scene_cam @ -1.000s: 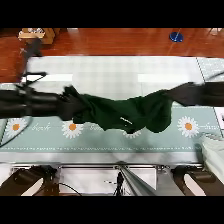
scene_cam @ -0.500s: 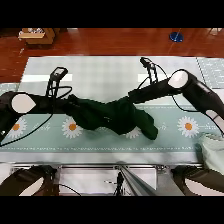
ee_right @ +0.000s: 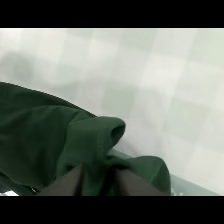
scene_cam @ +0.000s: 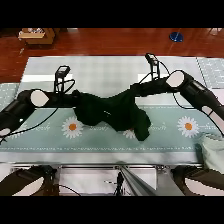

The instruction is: Fold the shirts.

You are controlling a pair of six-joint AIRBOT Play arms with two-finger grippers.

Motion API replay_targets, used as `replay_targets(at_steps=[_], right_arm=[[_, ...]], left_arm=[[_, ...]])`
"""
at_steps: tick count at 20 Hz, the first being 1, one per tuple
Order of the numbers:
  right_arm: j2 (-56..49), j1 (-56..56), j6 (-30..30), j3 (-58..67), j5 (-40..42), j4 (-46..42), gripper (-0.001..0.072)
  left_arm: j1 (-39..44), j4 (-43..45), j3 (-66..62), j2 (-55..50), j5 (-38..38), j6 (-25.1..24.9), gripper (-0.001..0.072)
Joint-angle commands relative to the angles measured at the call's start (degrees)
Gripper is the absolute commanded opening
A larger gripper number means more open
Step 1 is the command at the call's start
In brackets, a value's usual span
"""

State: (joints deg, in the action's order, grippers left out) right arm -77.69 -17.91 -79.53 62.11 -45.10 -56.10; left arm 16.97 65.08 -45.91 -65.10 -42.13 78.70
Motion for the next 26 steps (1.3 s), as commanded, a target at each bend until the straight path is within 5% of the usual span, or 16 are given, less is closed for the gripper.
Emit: replay_targets(at_steps=[1,3,4,11,18,26], right_arm=[[1.9,0.2,1.2,0.1,0.3,-0.2,0.0433],[5.7,1.5,1.8,0.1,-0.7,-1.6,0.0442],[8.1,3.0,1.8,0.1,-1.9,-3.7,0.0447],[15.3,19.5,1.3,-0.3,-22.6,-24.0,0.0447],[15.3,28.9,4.8,-6.3,-22.9,-15.2,0.0495],[15.4,28.9,9.4,-14.1,-20.2,-6.9,0.0495]], left_arm=[[-0.2,-3.7,-0.4,-1.9,0.0,0.0,0.0412],[-1.7,-3.4,-2.5,-1.7,-4.5,0.0,0.0646],[-3.0,-3.4,-4.0,-1.7,-8.0,0.0,0.0676],[-6.5,-3.4,-7.4,-1.3,-27.2,1.4,0.0673],[-5.6,-8.5,-6.5,4.7,-29.0,3.6,0.0673],[7.7,-13.7,1.8,4.0,-13.8,5.2,0.0674]])
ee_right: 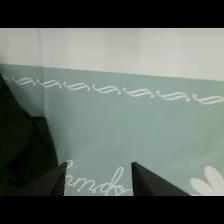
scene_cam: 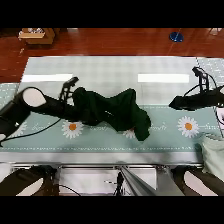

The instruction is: Fold the shirts.

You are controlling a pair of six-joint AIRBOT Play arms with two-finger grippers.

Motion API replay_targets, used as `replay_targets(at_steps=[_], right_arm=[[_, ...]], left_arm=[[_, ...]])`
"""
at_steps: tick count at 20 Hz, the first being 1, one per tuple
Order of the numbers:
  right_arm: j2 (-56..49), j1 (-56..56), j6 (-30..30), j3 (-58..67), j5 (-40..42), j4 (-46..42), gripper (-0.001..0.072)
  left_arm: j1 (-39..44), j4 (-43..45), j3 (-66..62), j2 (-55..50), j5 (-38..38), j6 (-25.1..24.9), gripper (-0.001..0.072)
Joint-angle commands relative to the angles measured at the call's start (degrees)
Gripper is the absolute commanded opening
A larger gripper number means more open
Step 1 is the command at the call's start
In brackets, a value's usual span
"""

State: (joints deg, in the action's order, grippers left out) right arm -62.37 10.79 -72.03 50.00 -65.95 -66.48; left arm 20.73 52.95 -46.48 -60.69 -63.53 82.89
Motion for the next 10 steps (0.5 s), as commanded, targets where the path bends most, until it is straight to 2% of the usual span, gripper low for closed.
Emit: replay_targets(at_steps=[1,4,10], right_arm=[[0.0,0.2,1.9,-2.0,0.8,4.2,0.0495],[0.0,0.2,2.5,-2.0,1.4,6.9,0.0495],[0.0,0.1,4.5,-2.0,-3.8,13.1,0.0495]], left_arm=[[4.3,-1.6,2.6,-1.2,10.1,1.6,0.0674],[4.6,-1.6,2.6,-4.8,15.0,2.9,0.0674],[4.6,-1.6,2.5,-12.1,16.6,2.9,0.0674]])
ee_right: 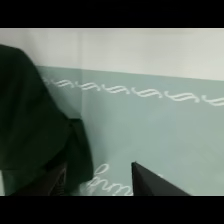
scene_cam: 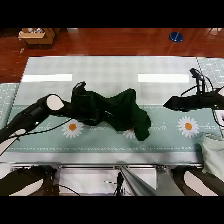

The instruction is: Fold the shirts.

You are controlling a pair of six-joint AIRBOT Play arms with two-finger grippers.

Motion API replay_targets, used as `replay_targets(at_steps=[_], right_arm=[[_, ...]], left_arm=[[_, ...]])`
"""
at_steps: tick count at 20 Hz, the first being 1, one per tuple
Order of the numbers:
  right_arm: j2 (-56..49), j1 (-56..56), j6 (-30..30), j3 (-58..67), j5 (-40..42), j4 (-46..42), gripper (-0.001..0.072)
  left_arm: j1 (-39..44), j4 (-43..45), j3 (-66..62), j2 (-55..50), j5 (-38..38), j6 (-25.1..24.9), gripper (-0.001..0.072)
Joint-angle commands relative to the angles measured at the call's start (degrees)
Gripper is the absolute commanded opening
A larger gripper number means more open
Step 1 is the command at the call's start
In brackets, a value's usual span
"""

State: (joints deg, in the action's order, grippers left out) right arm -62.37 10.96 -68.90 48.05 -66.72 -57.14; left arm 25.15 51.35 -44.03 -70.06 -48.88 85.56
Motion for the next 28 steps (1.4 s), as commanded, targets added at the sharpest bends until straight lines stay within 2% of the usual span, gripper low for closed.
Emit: replay_targets(at_steps=[1,4,5,7,8,9,10,14,17,22,28], right_arm=[[0.0,-0.1,2.0,-0.1,-4.0,4.3,0.0495],[0.0,-0.1,2.2,-0.1,-4.9,4.3,0.0495],[0.0,-0.1,2.2,-0.1,-5.1,4.3,0.0495],[0.0,-0.1,2.2,-0.1,-8.2,4.3,0.0495],[0.0,-0.1,2.2,-0.2,-10.5,4.1,0.0497],[0.0,-0.1,2.6,-0.9,-11.9,4.3,0.0551],[0.0,-0.1,3.3,-2.6,-12.7,4.9,0.0587],[0.0,-0.1,5.2,-14.1,-12.5,5.3,0.0595],[0.0,-0.1,7.7,-19.8,-11.1,9.7,0.0595],[0.0,-0.1,8.3,-24.5,-3.2,19.4,0.0595],[0.0,-0.1,5.7,-29.7,6.9,24.5,0.0589]], left_arm=[[0.1,0.1,0.1,-2.7,2.0,0.2,0.0674],[-0.5,0.7,0.1,-2.6,4.0,0.2,0.067],[-0.6,0.3,0.1,-2.6,6.4,0.3,0.0627],[-0.6,-2.0,-0.3,-2.6,9.4,0.2,0.0189],[-0.6,-3.5,-0.5,-2.6,10.1,0.1,0.0106],[-0.6,-4.3,-0.9,-2.6,10.4,-0.5,0.0097],[-0.6,-4.4,-1.2,-2.6,10.2,-0.9,0.0043],[-0.6,-4.5,-3.1,-2.5,6.8,-1.5,0.0043],[-0.6,-4.5,-4.7,-2.5,4.7,-2.6,0.0042],[-0.5,-4.7,-5.6,-2.4,3.3,-2.6,0.0042],[-0.5,-4.9,-5.6,-2.4,3.3,-2.6,0.0043]])
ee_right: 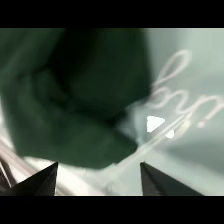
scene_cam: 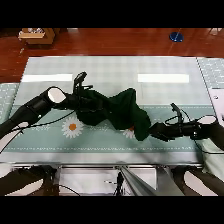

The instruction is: Fold the shirts.

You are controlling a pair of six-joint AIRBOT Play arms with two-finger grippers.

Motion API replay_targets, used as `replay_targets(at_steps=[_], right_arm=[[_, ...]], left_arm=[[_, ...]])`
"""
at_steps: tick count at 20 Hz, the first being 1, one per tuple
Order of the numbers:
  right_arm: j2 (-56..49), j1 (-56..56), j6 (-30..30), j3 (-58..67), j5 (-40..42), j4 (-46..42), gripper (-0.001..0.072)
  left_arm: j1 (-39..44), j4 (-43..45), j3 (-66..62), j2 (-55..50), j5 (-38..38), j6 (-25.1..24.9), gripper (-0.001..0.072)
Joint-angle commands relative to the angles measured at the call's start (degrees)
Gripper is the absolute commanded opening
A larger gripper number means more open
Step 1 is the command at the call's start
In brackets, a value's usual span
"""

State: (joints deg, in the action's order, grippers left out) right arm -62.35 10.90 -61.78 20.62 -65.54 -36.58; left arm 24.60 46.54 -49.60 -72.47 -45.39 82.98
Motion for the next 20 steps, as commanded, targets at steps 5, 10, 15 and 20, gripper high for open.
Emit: replay_targets(at_steps=[5,10,15,20], right_arm=[[-5.1,-3.5,-0.3,-2.6,8.6,11.9,0.0524],[-10.9,-12.4,7.2,-2.4,10.9,20.0,0.0069],[-2.7,-7.1,9.7,4.0,0.9,21.7,0.0017],[14.6,0.0,1.7,20.3,-4.7,21.7,0.0017]], left_arm=[[0.0,-0.1,-0.1,0.0,1.3,0.0,0.0043],[-0.3,-0.1,-0.1,0.7,1.4,-0.6,0.0042],[-3.9,-0.1,-4.4,8.2,1.3,-3.0,0.004],[-9.4,0.0,-14.6,20.2,1.2,-3.0,0.004]])
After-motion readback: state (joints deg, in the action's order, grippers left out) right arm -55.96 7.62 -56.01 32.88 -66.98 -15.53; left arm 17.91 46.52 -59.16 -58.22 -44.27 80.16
